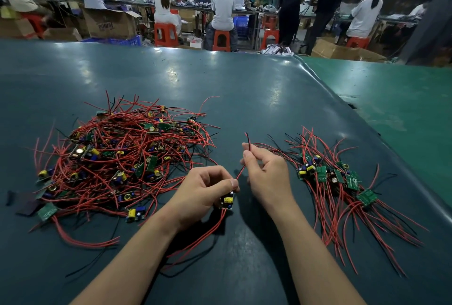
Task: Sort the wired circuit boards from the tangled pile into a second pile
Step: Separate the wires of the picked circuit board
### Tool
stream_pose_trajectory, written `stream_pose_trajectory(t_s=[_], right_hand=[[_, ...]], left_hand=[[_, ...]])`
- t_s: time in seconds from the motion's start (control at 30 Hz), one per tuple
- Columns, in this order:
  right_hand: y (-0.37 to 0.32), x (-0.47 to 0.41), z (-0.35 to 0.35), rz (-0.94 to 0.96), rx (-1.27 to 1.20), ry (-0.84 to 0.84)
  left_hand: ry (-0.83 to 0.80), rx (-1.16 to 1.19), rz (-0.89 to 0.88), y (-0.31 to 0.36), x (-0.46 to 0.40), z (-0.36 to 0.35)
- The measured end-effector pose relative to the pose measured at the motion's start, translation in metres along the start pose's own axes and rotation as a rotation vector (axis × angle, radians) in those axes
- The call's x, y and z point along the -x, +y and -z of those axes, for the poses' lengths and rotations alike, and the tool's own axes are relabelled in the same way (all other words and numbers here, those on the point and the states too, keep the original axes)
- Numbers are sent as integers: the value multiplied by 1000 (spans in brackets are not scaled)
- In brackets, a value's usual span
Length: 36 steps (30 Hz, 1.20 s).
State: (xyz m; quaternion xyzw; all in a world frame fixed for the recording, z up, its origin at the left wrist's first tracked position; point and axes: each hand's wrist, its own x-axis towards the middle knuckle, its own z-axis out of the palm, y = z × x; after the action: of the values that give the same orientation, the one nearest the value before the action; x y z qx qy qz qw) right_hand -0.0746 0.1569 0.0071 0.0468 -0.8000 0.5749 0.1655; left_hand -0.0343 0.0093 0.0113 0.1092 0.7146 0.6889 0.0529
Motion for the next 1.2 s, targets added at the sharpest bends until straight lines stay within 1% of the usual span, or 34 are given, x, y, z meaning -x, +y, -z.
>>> stream_pose_trajectory(t_s=[0.13, 0.3, 0.43, 0.57, 0.63, 0.73, 0.8, 0.9, 1.0, 1.13, 1.2], right_hand=[[-1, 1, 1, -36, -33, -20], [-1, -4, 6, -163, -188, -9], [-3, -3, 8, -172, -235, -63], [-6, -3, 9, -216, -351, -10], [-8, -4, 10, -266, -458, 12], [-10, -6, 12, -401, -676, 0], [-11, -7, 13, -480, -751, -9], [-12, -6, 13, -512, -784, -12], [-12, -6, 11, -475, -793, -9], [-9, -5, 7, -441, -691, 8], [-9, -6, 8, -447, -699, -6]], left_hand=[[-8, -39, -14, 1, 1, 0], [-62, -59, -36, 5, 4, -1], [-61, -60, -29, 5, 4, -1], [-54, -81, -13, 5, 4, 1], [-51, -83, -8, 5, 4, 2], [-57, -70, -12, 6, 5, 2], [-65, -66, -19, 6, 5, 2], [-68, -61, -19, 5, 5, 3], [-67, -87, -21, 5, 5, 2], [-82, -96, -21, 4, 5, 2], [-27, -50, -25, 2, 5, 0]])
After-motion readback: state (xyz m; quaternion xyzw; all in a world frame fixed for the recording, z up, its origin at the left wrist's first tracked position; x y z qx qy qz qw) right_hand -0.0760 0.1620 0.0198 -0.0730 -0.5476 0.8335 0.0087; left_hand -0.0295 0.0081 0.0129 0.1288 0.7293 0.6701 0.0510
